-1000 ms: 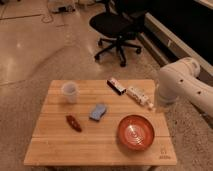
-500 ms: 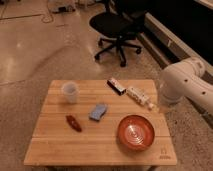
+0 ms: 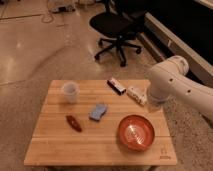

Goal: Place the white sponge in the ceramic bowl

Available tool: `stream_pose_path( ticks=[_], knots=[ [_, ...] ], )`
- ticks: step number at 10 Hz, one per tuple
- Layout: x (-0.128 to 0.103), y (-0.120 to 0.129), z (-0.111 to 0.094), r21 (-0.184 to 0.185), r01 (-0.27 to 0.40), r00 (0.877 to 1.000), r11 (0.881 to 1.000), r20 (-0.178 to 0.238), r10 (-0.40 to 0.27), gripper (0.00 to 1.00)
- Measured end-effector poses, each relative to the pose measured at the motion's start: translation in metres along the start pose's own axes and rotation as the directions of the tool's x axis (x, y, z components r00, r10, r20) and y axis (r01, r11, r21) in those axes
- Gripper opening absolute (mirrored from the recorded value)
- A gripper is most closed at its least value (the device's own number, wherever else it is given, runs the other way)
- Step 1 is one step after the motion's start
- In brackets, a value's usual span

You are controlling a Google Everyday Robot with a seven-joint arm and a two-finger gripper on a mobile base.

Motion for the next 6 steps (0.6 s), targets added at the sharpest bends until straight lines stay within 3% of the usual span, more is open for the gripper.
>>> stream_pose_path(
  ticks=[1, 3, 6],
  knots=[
    [0.012, 0.002, 0.001, -0.015, 0.021, 1.0, 1.0, -0.002, -0.021, 0.38],
    [0.021, 0.003, 0.001, -0.011, 0.031, 0.999, 0.999, -0.009, -0.032, 0.38],
    [-0.016, -0.007, 0.0, -0.013, 0.026, 1.0, 1.0, -0.002, -0.026, 0.38]
  ],
)
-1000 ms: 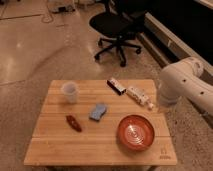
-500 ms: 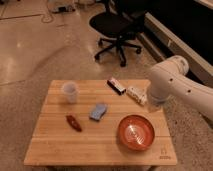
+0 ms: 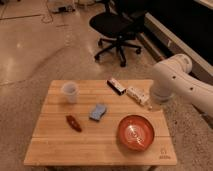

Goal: Place the white sponge in the ceramic bowl

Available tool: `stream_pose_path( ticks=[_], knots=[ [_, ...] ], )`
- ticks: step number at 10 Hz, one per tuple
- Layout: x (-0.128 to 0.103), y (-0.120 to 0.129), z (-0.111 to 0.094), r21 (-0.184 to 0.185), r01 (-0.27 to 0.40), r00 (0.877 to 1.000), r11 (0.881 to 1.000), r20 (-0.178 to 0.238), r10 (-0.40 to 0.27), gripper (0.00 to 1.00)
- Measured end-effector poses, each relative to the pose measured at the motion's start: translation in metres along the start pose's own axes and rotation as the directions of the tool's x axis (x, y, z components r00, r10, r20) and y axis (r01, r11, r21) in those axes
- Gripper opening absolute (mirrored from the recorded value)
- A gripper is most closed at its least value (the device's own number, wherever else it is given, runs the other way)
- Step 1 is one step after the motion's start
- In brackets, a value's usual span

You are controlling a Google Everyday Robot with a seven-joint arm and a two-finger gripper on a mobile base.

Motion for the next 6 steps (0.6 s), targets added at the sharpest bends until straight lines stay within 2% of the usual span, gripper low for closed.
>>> stream_pose_path(
  ticks=[1, 3, 6],
  knots=[
    [-0.008, 0.002, 0.0, 0.002, 0.009, 1.0, 1.0, -0.002, -0.009, 0.38],
    [-0.01, -0.007, -0.007, 0.011, 0.006, 1.0, 1.0, -0.001, -0.006, 0.38],
    [-0.006, -0.004, -0.006, -0.005, 0.011, 1.0, 1.0, 0.001, -0.011, 0.38]
  ],
)
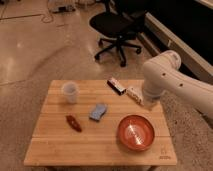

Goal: Place the white sponge in the ceramic bowl

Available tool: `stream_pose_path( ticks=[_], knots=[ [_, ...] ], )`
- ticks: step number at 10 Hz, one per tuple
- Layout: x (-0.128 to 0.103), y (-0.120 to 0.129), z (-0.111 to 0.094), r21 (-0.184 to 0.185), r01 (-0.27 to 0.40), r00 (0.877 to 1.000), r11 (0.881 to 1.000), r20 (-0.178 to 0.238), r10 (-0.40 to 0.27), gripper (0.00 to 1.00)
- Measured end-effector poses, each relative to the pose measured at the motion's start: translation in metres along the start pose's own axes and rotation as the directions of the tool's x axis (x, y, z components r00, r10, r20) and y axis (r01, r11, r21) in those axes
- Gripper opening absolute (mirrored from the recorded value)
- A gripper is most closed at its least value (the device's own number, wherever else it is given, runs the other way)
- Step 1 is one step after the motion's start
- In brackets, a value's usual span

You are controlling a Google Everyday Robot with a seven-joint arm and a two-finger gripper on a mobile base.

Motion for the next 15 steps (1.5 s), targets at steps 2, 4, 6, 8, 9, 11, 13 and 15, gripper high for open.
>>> stream_pose_path(
  ticks=[2, 4, 6, 8, 9, 11, 13, 15],
  knots=[
    [-0.001, 0.003, -0.001, -0.013, 0.005, 1.0, 1.0, -0.001, -0.005, 0.38],
    [0.004, 0.002, -0.001, -0.014, 0.01, 1.0, 1.0, -0.009, -0.01, 0.38],
    [0.003, 0.002, 0.0, -0.013, 0.041, 0.999, 0.999, -0.019, -0.042, 0.38],
    [0.002, 0.003, -0.001, -0.018, 0.087, 0.996, 0.996, -0.017, -0.087, 0.38],
    [0.002, 0.004, -0.001, -0.023, 0.046, 0.999, 0.999, -0.016, -0.046, 0.38],
    [0.007, -0.002, -0.003, -0.016, 0.038, 0.999, 0.999, -0.021, -0.038, 0.38],
    [0.003, -0.004, -0.002, -0.023, 0.065, 0.998, 0.998, -0.013, -0.065, 0.38],
    [0.006, -0.003, -0.002, -0.036, 0.066, 0.998, 0.997, -0.005, -0.066, 0.38]
  ],
)
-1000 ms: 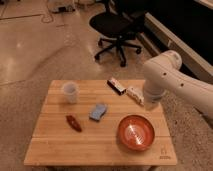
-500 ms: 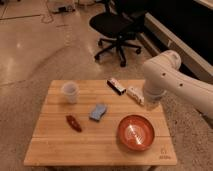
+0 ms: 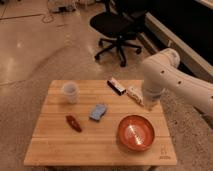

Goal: Place the white sponge in the ceramic bowl

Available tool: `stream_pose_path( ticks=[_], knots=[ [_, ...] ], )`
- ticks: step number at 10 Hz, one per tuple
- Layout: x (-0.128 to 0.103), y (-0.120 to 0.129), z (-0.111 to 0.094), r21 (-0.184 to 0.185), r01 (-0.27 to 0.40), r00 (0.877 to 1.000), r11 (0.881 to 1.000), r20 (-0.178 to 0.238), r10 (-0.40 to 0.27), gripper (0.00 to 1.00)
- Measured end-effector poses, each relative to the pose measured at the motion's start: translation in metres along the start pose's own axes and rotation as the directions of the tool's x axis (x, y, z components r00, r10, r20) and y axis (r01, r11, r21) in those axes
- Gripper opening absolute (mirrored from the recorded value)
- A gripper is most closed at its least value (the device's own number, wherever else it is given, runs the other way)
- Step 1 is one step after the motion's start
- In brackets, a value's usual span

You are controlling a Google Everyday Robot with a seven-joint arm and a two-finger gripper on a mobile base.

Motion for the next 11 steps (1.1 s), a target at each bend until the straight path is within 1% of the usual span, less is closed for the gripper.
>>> stream_pose_path(
  ticks=[1, 3, 4, 5, 6, 7, 8, 9, 11],
  knots=[
    [-0.004, -0.003, -0.004, -0.005, 0.014, 1.0, 1.0, -0.007, -0.014, 0.38],
    [-0.016, -0.006, -0.013, -0.008, 0.012, 1.0, 1.0, -0.007, -0.012, 0.38],
    [-0.012, -0.005, -0.01, -0.006, 0.006, 1.0, 1.0, -0.006, -0.006, 0.38],
    [-0.005, -0.004, -0.007, -0.005, 0.029, 1.0, 1.0, -0.006, -0.029, 0.38],
    [0.002, -0.004, -0.009, 0.0, 0.029, 1.0, 1.0, -0.006, -0.029, 0.38],
    [0.001, -0.005, -0.011, -0.005, 0.027, 1.0, 1.0, -0.006, -0.027, 0.38],
    [-0.007, -0.007, -0.009, -0.008, 0.024, 1.0, 1.0, -0.007, -0.024, 0.38],
    [-0.015, -0.006, -0.013, -0.013, 0.017, 1.0, 1.0, 0.001, -0.017, 0.38],
    [-0.024, -0.008, -0.017, -0.019, 0.016, 1.0, 1.0, 0.0, -0.016, 0.38]
  ],
)
